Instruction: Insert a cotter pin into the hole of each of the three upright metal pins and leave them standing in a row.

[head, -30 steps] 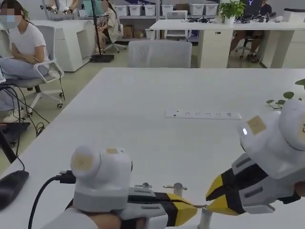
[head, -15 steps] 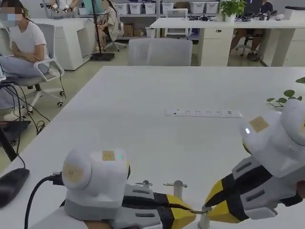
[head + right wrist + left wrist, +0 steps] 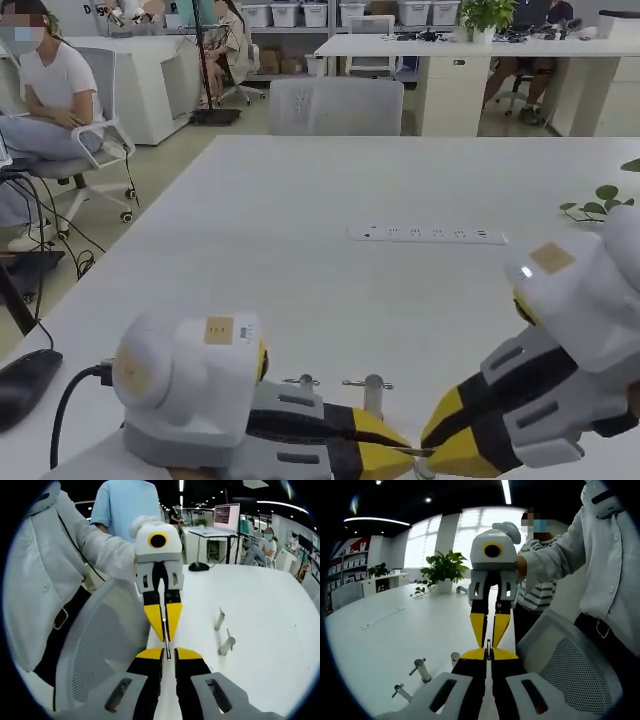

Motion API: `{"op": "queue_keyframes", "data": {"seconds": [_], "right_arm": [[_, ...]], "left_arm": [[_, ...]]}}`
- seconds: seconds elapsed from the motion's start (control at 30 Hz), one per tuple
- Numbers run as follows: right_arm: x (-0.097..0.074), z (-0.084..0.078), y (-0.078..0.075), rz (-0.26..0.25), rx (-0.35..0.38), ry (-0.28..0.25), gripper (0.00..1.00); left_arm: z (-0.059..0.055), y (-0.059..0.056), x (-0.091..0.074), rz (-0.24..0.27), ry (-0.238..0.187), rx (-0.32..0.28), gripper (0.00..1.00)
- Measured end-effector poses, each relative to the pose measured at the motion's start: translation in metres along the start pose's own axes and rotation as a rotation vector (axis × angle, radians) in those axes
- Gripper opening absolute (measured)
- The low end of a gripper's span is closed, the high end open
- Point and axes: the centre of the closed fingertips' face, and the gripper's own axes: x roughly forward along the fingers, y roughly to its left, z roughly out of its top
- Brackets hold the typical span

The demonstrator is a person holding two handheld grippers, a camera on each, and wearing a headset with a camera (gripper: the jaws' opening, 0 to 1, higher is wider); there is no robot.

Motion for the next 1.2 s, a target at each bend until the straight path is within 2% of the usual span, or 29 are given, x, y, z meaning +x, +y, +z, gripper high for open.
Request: {"op": "queue_keyframes", "data": {"seconds": [0.1,0.47,0.7,0.77,0.83,1.0,1.1,1.2], "right_arm": [[0.0,0.001,0.001,0.001,-0.016,-0.006,0.07],[0.001,0.001,0.006,0.019,-0.042,-0.013,0.05],[0.0,0.001,0.003,-0.001,-0.038,-0.02,0.05],[-0.001,0.001,0.002,-0.009,-0.036,-0.023,0.04],[-0.002,0.001,0.001,-0.015,-0.031,-0.023,0.04],[-0.007,-0.006,-0.002,-0.034,-0.017,-0.011,0.04],[-0.01,-0.012,-0.004,-0.045,-0.004,-0.005,0.04],[-0.013,-0.019,-0.006,-0.063,0.008,0.007,0.04]], "left_arm": [[0.001,0.0,0.0,-0.002,-0.004,0.004,0.0],[0.001,-0.003,-0.001,-0.025,-0.004,0.022,0.01],[0.002,-0.001,-0.001,-0.015,-0.01,0.012,0.02],[0.002,0.0,0.0,-0.01,-0.01,0.006,0.05],[0.001,0.003,0.001,0.0,-0.008,-0.009,0.1],[-0.004,0.012,0.0,0.031,-0.009,-0.013,0.15],[-0.016,0.021,0.001,0.063,0.014,-0.005,0.14],[-0.022,0.028,0.004,0.093,0.014,0.01,0.18]]}}
